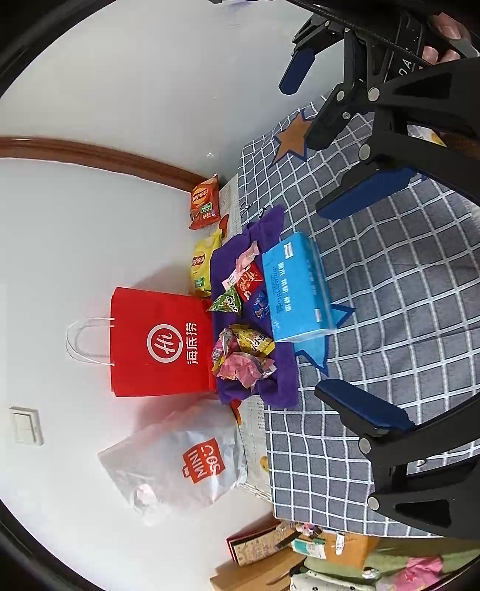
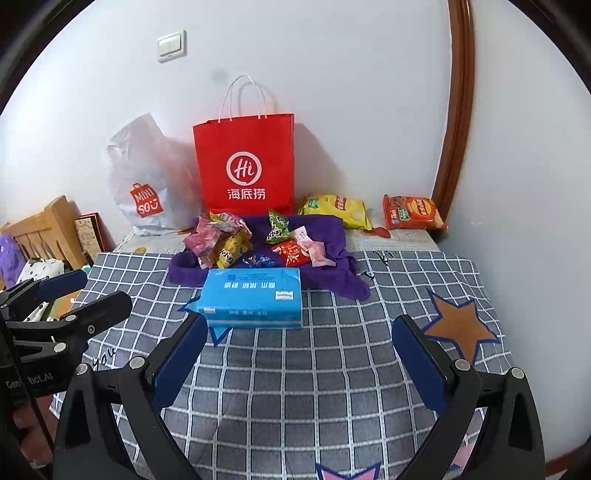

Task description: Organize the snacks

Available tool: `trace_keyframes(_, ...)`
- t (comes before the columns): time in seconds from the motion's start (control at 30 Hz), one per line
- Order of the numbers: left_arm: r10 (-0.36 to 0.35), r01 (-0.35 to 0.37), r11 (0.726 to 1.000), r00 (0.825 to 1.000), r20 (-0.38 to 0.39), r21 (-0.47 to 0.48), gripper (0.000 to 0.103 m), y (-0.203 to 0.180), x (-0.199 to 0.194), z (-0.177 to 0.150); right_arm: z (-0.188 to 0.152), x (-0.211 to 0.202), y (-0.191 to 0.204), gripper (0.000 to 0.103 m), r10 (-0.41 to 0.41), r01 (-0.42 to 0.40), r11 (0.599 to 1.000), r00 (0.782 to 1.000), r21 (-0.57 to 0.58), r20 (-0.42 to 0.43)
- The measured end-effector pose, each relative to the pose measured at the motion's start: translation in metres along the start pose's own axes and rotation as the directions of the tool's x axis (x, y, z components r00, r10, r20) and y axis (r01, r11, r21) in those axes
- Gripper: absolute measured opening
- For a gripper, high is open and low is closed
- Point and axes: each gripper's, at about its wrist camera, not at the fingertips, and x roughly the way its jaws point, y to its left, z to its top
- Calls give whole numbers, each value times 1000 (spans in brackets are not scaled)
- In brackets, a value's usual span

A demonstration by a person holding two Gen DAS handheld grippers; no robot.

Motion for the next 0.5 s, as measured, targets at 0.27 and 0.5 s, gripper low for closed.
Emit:
trace_keyframes(0.27, 47, -47, 999, 999, 22, 9, 88, -11, -18, -19, -23, -22, -4, 99, 0, -1, 1000, 1000, 4, 13)
trace_keyframes(0.5, 59, -60, 998, 998, 36, 21, 88, -18, -28, -24, -29, -31, -10, 99, -10, 10, 1000, 1000, 22, 24)
